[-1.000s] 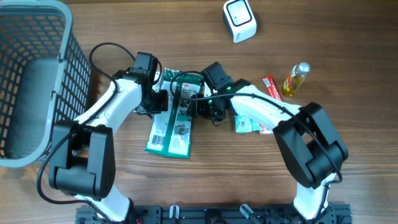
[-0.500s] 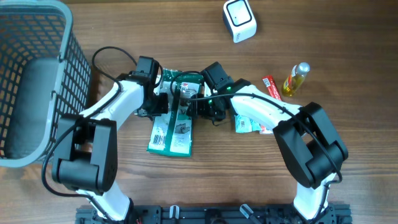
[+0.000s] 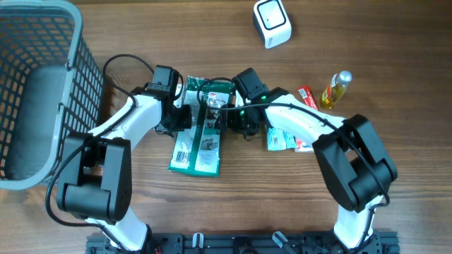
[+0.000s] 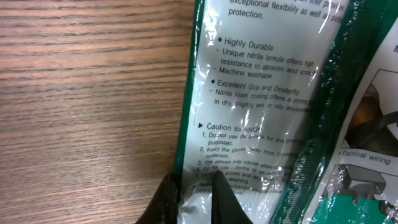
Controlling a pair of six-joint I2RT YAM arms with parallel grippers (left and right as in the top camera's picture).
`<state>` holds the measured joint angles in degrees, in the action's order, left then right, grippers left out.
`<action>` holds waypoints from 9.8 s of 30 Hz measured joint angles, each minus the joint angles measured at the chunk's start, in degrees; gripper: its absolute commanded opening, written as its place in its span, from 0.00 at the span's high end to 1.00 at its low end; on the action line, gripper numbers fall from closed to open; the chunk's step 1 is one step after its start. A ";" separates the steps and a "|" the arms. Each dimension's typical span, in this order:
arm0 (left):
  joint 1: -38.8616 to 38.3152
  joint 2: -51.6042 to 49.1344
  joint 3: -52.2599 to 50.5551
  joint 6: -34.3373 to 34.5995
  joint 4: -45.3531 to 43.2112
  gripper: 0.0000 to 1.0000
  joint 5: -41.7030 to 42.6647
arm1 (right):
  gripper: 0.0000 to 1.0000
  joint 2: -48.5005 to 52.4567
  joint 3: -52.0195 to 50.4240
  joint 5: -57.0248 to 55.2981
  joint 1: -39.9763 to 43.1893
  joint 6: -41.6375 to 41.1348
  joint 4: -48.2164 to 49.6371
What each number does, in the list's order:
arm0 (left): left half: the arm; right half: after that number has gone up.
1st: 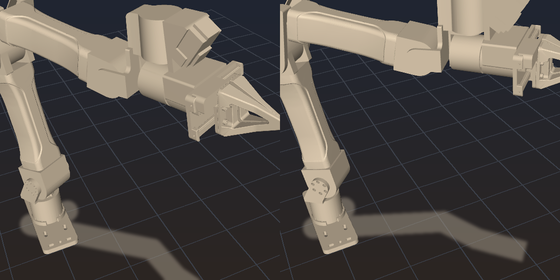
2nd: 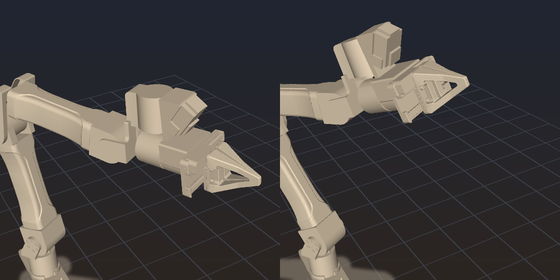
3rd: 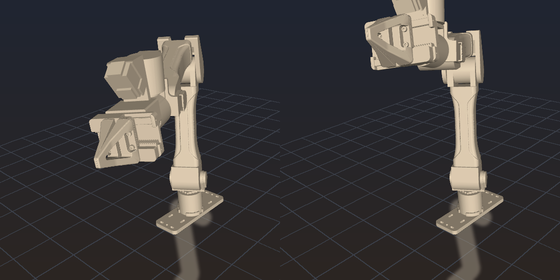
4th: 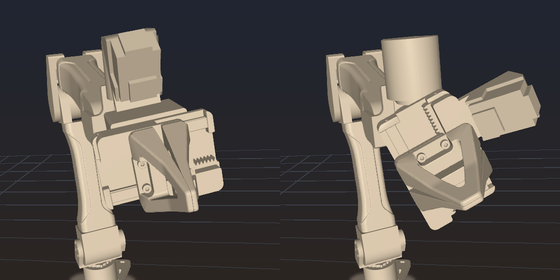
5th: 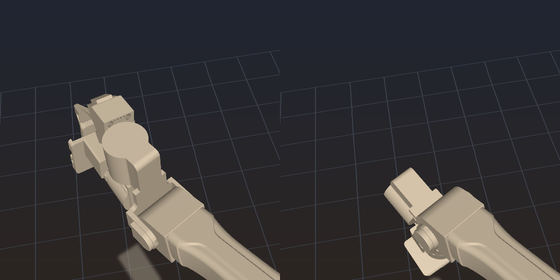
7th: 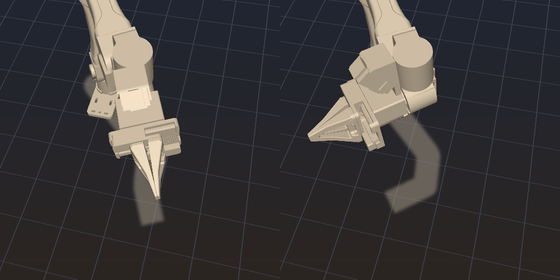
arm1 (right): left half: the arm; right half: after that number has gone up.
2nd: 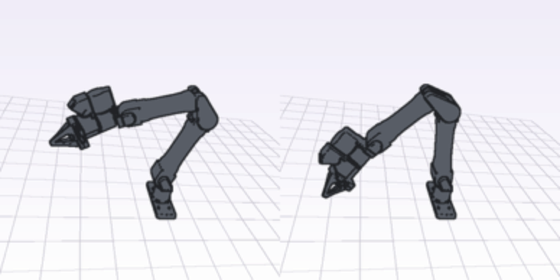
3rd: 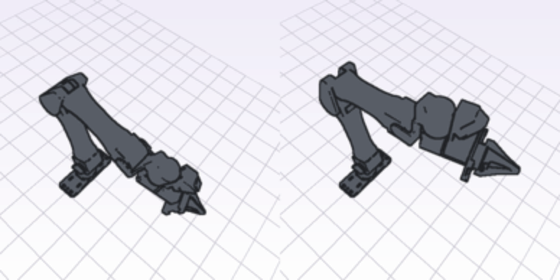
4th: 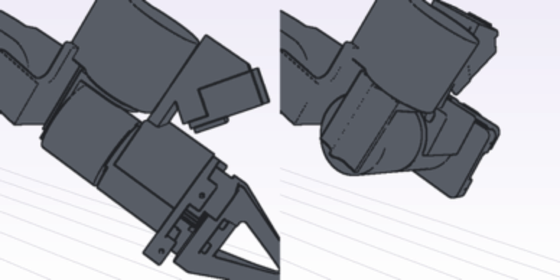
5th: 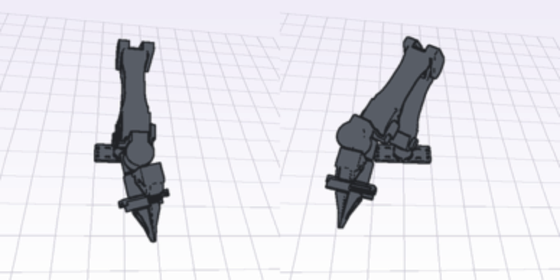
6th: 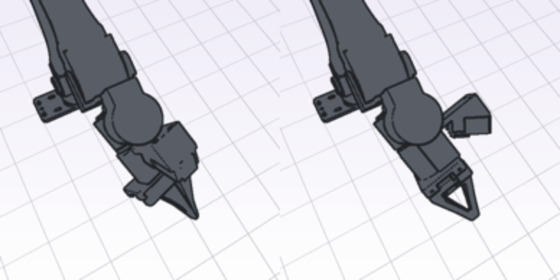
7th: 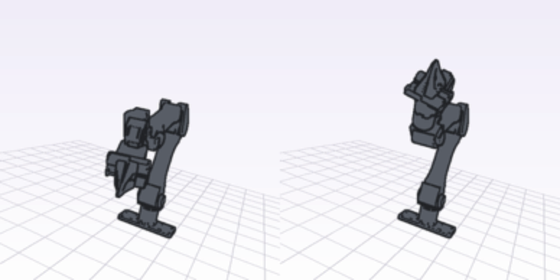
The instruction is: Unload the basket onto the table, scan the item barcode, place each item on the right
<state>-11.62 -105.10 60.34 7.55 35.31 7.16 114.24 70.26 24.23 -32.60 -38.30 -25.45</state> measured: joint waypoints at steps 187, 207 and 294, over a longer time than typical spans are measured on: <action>10.67 5.33 8.79 -0.42 0.94 0.00 -6.49 | 0.96 19.23 49.03 -55.21 6.45 94.40 30.18; 10.67 5.33 8.79 -0.42 0.94 0.00 -6.49 | 0.96 28.89 49.03 -50.84 1.73 83.89 21.44; 10.67 5.33 8.79 -0.42 0.94 0.00 -6.49 | 0.00 0.66 31.45 -12.66 4.04 21.62 -14.73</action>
<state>-0.95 -99.77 69.12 7.14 36.25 0.67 114.89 101.71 11.57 -28.56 -16.69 -40.18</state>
